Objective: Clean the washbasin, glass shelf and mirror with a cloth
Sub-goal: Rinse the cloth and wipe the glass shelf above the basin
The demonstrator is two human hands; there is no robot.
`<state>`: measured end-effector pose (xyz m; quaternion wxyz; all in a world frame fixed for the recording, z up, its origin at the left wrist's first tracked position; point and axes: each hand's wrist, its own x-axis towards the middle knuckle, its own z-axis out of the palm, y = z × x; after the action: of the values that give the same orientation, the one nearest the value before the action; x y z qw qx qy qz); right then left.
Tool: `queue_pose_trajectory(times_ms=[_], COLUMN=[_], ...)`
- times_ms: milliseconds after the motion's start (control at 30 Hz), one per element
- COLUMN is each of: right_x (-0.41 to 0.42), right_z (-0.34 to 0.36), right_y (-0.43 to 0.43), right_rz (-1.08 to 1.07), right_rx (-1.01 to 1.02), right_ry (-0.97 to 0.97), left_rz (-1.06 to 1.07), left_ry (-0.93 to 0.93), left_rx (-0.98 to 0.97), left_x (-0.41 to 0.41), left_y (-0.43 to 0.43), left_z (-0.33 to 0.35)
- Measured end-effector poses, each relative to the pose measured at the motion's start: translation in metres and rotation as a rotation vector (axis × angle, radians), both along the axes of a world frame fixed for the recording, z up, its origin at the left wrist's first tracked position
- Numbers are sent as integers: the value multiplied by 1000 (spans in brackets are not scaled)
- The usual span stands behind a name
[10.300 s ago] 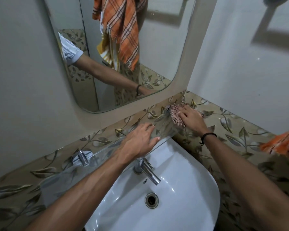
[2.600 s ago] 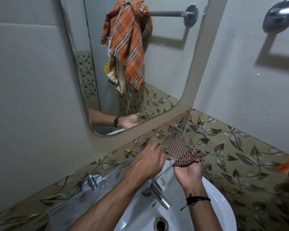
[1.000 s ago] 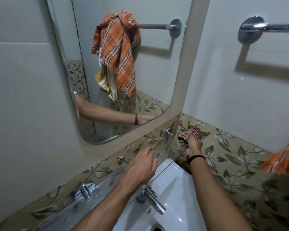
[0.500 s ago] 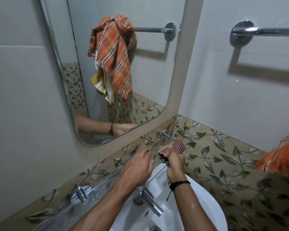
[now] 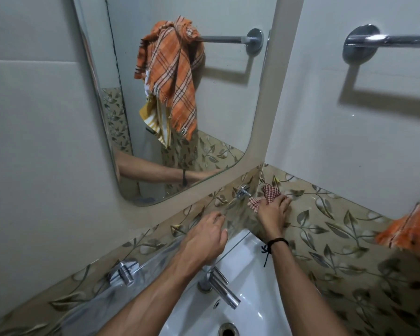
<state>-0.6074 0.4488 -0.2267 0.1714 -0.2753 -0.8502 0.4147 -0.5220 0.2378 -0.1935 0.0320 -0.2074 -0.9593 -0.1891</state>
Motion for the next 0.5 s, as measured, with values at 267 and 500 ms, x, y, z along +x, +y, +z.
queue_pose_trajectory(times_ms=[267, 500], right_x=[-4, 7], right_z=[21, 31], right_y=[0, -4], right_rz=[298, 531], right_rx=[515, 601], right_ry=[-174, -149], left_rz=[-4, 0], left_ry=[-7, 13], left_rx=[-11, -21], left_x=[0, 1], left_y=[2, 1], left_z=[2, 0])
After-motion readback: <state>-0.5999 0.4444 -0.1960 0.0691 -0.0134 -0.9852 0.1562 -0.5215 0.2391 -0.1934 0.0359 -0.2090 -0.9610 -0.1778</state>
